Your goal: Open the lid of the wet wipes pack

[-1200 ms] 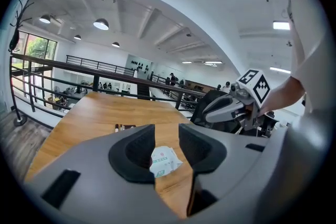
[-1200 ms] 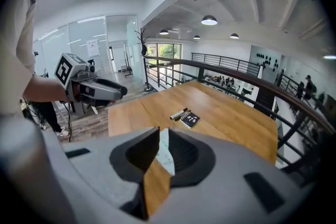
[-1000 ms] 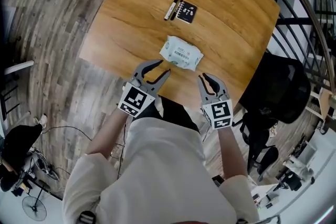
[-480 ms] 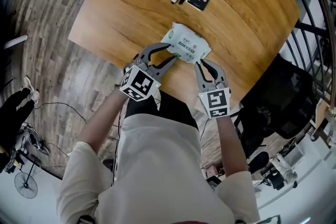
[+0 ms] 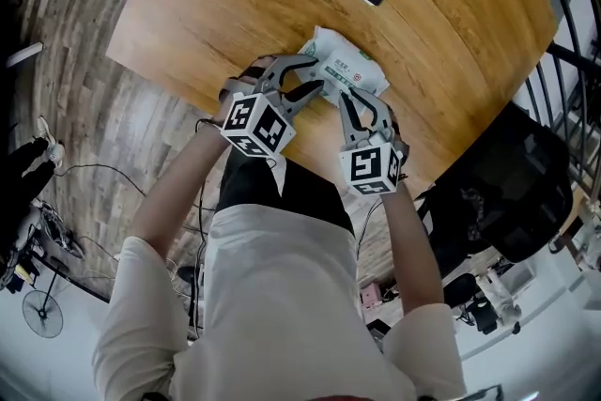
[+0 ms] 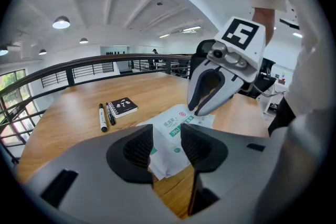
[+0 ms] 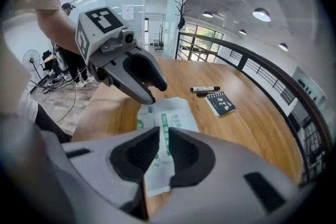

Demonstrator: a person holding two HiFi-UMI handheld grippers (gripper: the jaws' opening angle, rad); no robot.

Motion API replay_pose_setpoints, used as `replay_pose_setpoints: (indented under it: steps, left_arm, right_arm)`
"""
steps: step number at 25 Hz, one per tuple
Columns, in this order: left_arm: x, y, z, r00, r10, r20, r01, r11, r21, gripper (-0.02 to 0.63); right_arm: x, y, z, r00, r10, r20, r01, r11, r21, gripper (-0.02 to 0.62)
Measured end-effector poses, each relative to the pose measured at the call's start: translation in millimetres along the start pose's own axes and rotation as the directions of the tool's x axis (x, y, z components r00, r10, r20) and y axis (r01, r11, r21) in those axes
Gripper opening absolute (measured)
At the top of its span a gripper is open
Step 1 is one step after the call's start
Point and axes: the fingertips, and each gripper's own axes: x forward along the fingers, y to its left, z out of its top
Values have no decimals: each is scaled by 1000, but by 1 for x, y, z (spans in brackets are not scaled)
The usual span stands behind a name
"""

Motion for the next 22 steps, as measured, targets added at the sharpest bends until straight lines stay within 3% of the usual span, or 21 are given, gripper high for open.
replay_pose_setpoints:
  steps: [9,18,22]
  left_arm:
    - [19,0,-28,999,-32,-27,33,999,14,173]
    - [26,1,-37,999,-48,-13,48,999,-3,169]
    - [28,0,-39,998,-64,-17,64,998,-6,164]
  right_arm:
    - [34,16,-7,999,-36,-21,30,977,-211,40]
    - [39,16,-9,991,-125,-38,106,939,-327,46]
    - [40,15,-9,986,-161,-39,139,932,-334,46]
